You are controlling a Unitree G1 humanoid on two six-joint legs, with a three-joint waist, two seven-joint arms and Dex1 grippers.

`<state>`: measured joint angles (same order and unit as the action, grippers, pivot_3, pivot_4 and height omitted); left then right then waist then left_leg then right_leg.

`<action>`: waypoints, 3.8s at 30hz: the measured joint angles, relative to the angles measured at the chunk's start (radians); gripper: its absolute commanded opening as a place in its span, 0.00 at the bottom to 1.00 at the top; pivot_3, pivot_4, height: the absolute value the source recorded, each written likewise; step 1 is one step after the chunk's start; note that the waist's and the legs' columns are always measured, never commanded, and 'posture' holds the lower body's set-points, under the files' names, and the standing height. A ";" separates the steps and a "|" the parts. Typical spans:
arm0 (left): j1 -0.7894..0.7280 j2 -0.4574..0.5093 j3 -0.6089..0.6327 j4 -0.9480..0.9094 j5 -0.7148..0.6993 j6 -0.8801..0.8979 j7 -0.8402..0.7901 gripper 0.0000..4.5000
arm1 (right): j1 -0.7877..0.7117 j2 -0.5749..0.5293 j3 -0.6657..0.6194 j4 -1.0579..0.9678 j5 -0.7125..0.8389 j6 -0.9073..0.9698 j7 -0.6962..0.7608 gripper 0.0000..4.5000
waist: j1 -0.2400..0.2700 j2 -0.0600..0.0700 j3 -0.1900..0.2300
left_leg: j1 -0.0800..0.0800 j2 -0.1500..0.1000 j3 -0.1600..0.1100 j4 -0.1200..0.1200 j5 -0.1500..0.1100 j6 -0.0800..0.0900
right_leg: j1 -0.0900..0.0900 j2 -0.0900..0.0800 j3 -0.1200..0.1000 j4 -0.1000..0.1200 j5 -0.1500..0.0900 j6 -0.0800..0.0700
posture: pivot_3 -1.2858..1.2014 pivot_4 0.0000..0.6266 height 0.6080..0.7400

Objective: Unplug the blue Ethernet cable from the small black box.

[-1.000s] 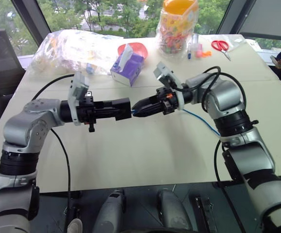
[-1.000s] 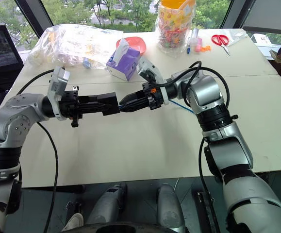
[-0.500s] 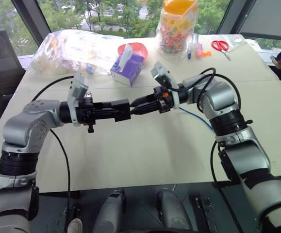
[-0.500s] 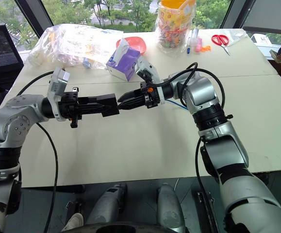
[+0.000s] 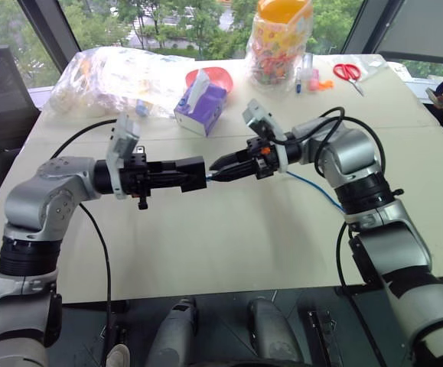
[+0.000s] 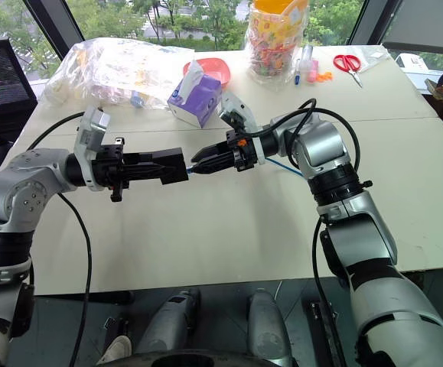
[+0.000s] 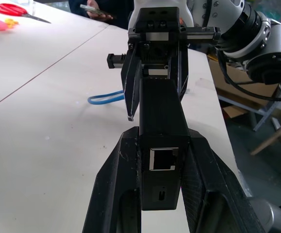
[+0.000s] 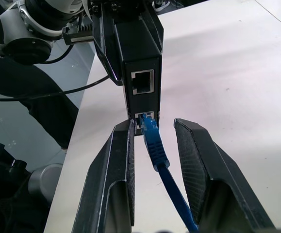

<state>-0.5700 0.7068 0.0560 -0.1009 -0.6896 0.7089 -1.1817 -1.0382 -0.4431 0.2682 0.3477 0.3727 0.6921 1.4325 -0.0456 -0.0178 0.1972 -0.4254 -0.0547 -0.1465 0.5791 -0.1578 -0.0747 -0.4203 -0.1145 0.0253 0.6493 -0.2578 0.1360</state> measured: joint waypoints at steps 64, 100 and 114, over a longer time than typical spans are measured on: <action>0.138 -0.102 -0.043 -0.067 0.162 -0.229 0.163 0.11 | -0.014 -0.007 -0.062 0.663 -0.365 -0.536 -0.640 0.01 | 0.001 0.000 0.000 | 0.001 0.000 0.001 0.001 0.001 -0.001 | 0.001 0.000 0.001 0.000 0.001 -0.001 | 0.52 0.24 0.91; -0.016 -0.439 -0.091 0.648 0.460 -0.657 0.415 0.74 | 0.583 0.025 -0.321 -0.426 -0.107 0.119 -0.853 1.00 | 0.004 0.001 -0.001 | 0.004 -0.001 0.001 0.014 0.000 0.001 | 0.011 0.000 0.001 0.000 0.005 0.002 | 0.52 0.24 0.91; 0.189 -0.298 -0.006 0.369 0.439 -0.563 0.445 0.99 | 0.644 -0.053 -0.395 -0.445 -0.032 0.110 -0.813 1.00 | 0.010 0.001 -0.001 | 0.004 -0.001 0.000 0.013 0.000 0.002 | 0.011 0.000 0.001 -0.003 0.005 0.001 | 0.52 0.24 0.91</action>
